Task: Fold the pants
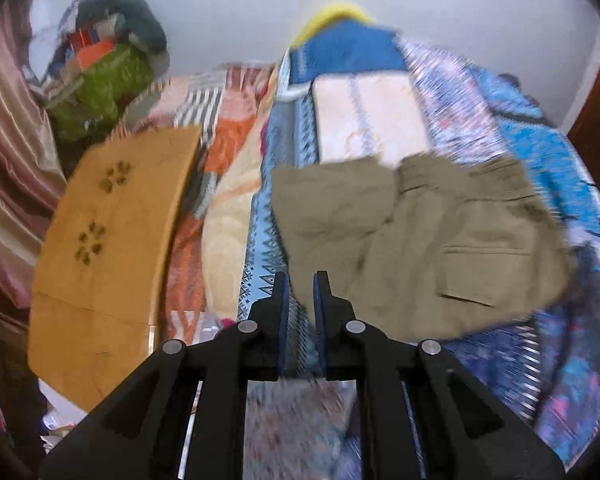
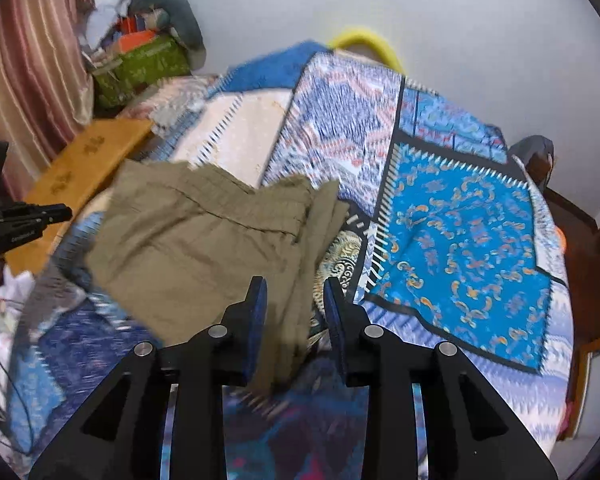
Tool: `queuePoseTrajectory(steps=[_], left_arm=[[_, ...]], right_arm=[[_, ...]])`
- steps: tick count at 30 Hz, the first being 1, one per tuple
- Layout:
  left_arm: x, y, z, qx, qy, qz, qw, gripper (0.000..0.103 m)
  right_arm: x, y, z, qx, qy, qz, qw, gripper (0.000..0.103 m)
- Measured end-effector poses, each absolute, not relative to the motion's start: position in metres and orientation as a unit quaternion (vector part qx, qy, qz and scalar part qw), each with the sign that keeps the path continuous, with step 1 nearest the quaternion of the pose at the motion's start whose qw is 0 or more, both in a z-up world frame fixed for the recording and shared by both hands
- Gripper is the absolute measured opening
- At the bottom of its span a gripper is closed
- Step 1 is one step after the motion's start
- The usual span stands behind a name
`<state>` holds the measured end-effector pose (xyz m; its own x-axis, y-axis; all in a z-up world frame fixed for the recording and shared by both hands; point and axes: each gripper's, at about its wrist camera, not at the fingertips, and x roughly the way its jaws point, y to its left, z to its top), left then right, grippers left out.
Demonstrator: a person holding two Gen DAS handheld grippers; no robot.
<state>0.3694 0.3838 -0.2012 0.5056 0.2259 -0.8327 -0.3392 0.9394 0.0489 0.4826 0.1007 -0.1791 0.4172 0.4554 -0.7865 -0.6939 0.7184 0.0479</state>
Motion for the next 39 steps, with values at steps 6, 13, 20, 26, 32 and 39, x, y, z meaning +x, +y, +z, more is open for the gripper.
queuePoseTrajectory(steps=[6,13,20,26,32,39], left_arm=[[0.316,0.327,-0.108,-0.037,0.393,0.137,0.908,0.013],[0.231,0.263,-0.013,-0.019,0.291,0.123,0.949,0.014],[0.137,0.209,0.038,-0.013,0.195,0.112,0.974,0.015],[0.072,0.171,0.044,-0.006,0.128,0.105,0.986,0.039],[0.035,0.146,0.039,0.005,0.097,0.1,0.99,0.069],[0.017,0.139,0.038,0.018,0.075,0.107,0.991,0.102]], right_arm=[[0.428,0.079,-0.107,-0.118,0.353,0.375,0.849,0.026],[0.338,0.037,-0.018,-0.087,0.253,0.414,0.87,0.026],[0.257,-0.002,0.027,-0.053,0.166,0.444,0.879,0.026],[0.197,-0.022,0.028,-0.023,0.111,0.461,0.88,0.026],[0.169,-0.027,0.018,-0.022,0.091,0.458,0.884,0.037],[0.149,-0.034,0.019,-0.014,0.057,0.426,0.903,0.083]])
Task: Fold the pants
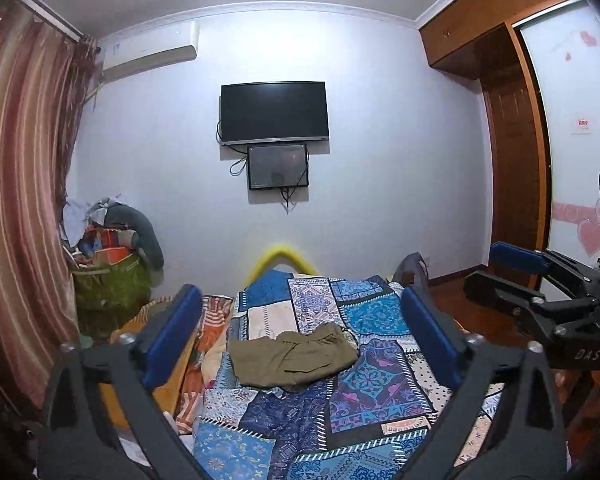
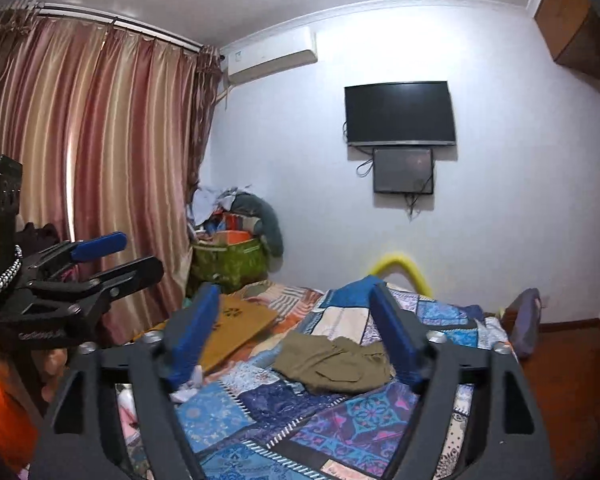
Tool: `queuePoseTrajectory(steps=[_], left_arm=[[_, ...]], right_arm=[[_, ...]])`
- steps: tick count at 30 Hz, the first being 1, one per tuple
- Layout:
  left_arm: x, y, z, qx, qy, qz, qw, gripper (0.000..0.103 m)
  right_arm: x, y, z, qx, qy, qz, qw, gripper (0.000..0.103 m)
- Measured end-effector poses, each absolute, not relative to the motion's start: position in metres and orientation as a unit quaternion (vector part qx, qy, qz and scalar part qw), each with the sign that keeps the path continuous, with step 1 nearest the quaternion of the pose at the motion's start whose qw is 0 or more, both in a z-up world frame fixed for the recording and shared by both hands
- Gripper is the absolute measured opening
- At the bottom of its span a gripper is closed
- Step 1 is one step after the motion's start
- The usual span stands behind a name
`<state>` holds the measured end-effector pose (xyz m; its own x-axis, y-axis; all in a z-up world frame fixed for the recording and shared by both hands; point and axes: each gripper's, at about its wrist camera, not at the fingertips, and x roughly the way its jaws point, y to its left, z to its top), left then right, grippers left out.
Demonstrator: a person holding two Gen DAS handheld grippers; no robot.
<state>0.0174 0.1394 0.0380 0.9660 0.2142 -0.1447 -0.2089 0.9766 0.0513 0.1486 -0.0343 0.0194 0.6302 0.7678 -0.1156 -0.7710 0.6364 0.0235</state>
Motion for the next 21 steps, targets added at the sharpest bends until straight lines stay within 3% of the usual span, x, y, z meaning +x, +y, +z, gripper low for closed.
queuePoseTrajectory(steps=[3,5,21], left_arm=[[0.015,0.138,0.036,0.02,0.076,0.107,0.991,0.103],[0.015,0.137,0.034,0.017,0.078,0.108,0.991,0.103],[0.014,0.14,0.025,0.001,0.083,0.106,0.991,0.103]], right_arm=[[0.148,-0.038,0.023,-0.006,0.054,0.419,0.906,0.091],[0.145,-0.04,0.023,0.001,0.048,0.412,0.91,0.103],[0.131,-0.046,0.014,-0.003,0.049,0.398,0.916,0.103]])
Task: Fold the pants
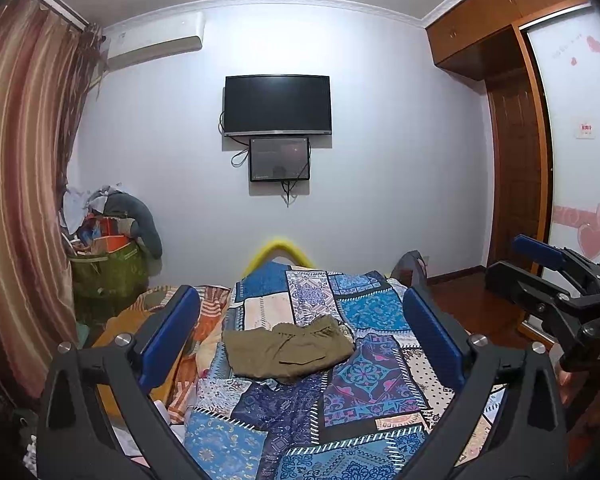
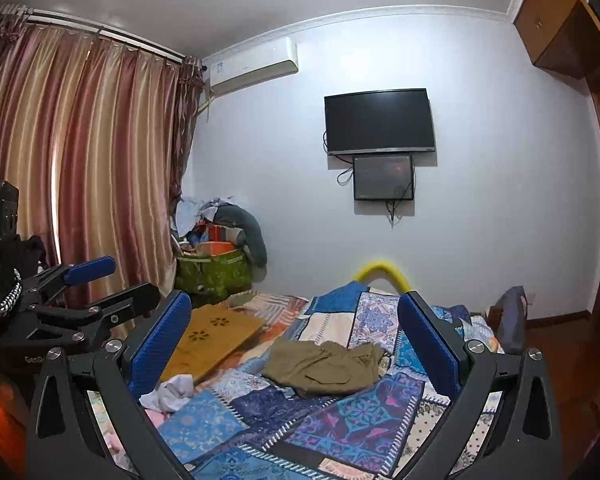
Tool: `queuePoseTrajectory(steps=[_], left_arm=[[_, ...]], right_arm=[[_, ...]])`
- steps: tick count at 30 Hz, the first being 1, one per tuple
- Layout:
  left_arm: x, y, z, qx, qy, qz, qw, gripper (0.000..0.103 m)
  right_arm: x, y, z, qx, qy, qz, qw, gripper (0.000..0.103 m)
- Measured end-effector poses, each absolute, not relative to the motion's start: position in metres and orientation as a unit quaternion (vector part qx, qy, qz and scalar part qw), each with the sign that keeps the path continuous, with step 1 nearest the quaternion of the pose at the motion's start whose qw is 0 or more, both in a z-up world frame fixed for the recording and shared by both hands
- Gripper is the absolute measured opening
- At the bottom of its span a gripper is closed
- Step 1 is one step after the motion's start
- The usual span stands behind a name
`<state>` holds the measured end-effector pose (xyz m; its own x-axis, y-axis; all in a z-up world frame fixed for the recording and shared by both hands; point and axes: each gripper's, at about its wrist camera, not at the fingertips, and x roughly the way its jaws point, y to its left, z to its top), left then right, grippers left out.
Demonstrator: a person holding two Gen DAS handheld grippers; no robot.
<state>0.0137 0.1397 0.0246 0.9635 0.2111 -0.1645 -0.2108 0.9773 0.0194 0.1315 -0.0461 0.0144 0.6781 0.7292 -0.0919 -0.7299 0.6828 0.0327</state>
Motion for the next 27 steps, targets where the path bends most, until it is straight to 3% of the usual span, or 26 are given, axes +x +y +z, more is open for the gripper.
queuePoseTrajectory(steps=[27], left_arm=[[0.025,0.14,0.017,-0.01,0.095,0.098,0.991,0.103]], right_arm=[[0.132,-0.054,0.014,-0.002,0.064,0.388,0.919,0.103]])
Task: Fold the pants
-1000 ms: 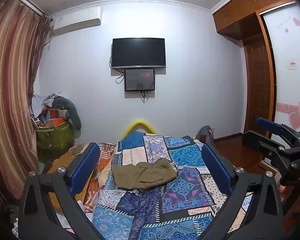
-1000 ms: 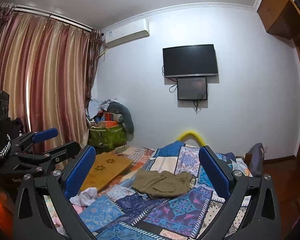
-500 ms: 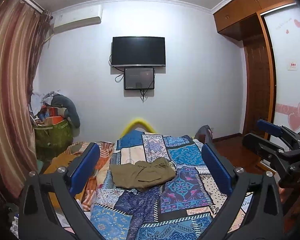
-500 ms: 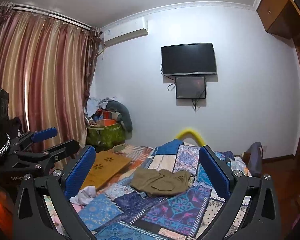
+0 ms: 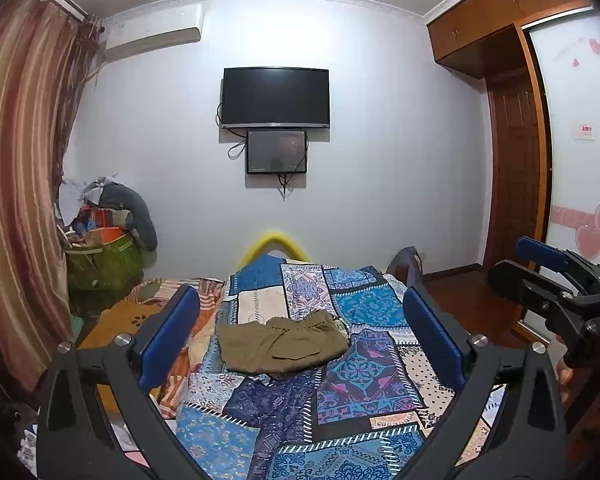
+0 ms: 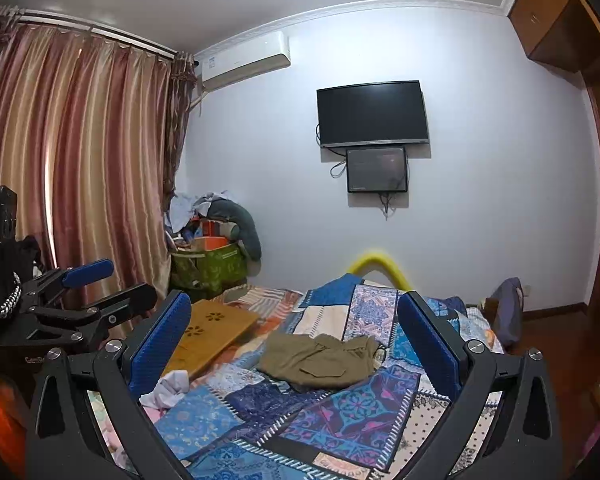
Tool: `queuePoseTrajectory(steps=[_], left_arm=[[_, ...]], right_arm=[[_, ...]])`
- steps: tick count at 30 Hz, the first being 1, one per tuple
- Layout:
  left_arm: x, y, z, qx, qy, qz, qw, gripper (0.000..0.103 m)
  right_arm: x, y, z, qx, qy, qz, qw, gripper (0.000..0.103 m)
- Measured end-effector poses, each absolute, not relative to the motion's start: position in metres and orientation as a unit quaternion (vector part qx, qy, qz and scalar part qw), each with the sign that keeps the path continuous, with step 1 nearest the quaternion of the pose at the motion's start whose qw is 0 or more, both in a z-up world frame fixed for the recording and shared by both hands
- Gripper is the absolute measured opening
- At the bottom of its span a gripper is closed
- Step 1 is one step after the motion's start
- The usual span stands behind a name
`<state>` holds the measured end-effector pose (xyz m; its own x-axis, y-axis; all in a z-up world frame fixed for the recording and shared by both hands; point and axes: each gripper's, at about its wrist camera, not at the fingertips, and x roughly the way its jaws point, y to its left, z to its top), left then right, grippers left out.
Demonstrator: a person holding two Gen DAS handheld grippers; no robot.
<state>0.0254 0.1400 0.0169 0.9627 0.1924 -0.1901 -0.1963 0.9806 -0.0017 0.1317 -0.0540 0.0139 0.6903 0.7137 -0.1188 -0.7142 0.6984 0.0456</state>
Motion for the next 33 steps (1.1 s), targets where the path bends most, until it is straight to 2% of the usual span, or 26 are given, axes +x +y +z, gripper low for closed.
queuePoseTrajectory(steps=[33], left_arm=[[0.0297,0.134,0.0185,-0.022,0.107,0.077,0.991,0.103]], right_arm=[[0.1337,-0.0576,0.0132,0.002,0.076,0.385,0.92,0.103]])
